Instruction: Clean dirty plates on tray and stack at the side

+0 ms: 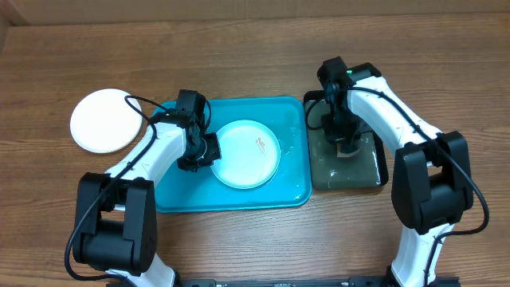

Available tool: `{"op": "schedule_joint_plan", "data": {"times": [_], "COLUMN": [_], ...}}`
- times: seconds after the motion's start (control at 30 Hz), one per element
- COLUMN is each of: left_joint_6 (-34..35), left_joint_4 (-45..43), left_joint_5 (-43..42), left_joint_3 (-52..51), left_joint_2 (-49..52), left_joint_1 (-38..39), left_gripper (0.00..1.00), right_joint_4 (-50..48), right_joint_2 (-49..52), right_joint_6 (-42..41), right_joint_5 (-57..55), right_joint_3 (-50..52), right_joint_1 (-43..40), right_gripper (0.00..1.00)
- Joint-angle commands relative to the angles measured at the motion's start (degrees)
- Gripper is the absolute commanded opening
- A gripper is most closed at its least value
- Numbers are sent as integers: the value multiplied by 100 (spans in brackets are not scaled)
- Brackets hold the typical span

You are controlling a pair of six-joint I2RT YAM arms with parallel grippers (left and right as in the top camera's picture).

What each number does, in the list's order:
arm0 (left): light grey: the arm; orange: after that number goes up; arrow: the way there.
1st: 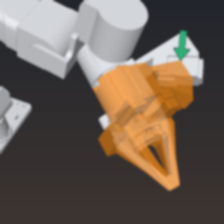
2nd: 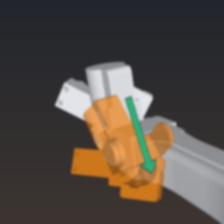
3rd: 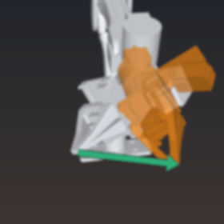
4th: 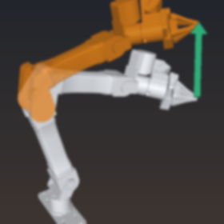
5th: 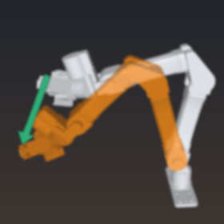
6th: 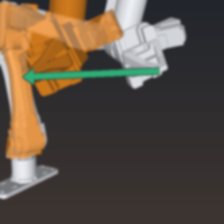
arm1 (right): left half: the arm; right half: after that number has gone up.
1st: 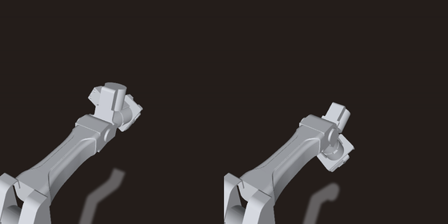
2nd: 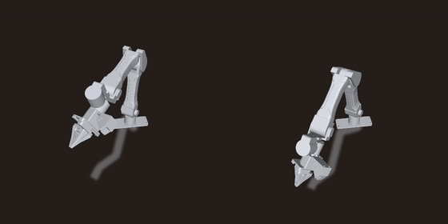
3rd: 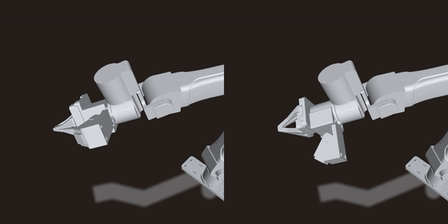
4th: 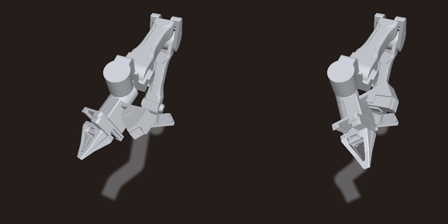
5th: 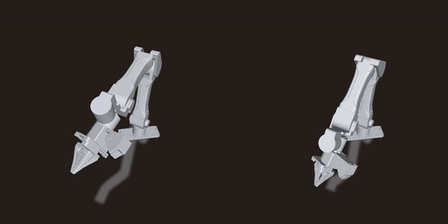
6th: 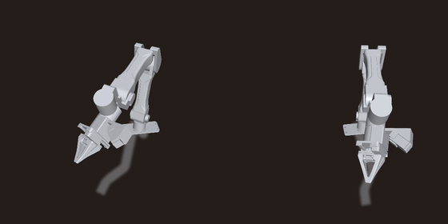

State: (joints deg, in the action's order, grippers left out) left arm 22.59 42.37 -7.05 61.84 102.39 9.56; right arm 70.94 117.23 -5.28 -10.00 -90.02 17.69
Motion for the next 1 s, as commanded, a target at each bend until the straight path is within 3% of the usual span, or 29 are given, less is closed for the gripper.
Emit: {"op": "schedule_joint_plan", "data": {"times": [0.0, 0.1, 0.23, 0.6, 0.73, 0.97], "left_joint_6": [61, 61, 61, 361, 625, 610], "left_joint_4": [20, 15, 15, 81, 144, 151], "left_joint_5": [15, 15, 15, 22, 192, 219], "left_joint_3": [-63, -63, -63, -63, -63, -63], "left_joint_2": [-48, -48, -48, -50, -50, -50], "left_joint_1": [17, 17, 17, -98, -131, -129], "left_gripper": [4, 4, 4, 4, 4, 4], "right_joint_4": [138, 96, 186, 785, 708, 588], "right_joint_2": [-216, -216, -227, -238, -236, -234], "right_joint_6": [-262, -404, -680, -660, -671, -671], "right_joint_5": [-249, -22, -546, -531, 127, 201], "right_joint_3": [-118, -118, -166, -949, -931, -750], "right_joint_1": [-52, -101, -105, -105, -105, -105], "right_gripper": [4, 4, 4, 4, 4, 4]}}
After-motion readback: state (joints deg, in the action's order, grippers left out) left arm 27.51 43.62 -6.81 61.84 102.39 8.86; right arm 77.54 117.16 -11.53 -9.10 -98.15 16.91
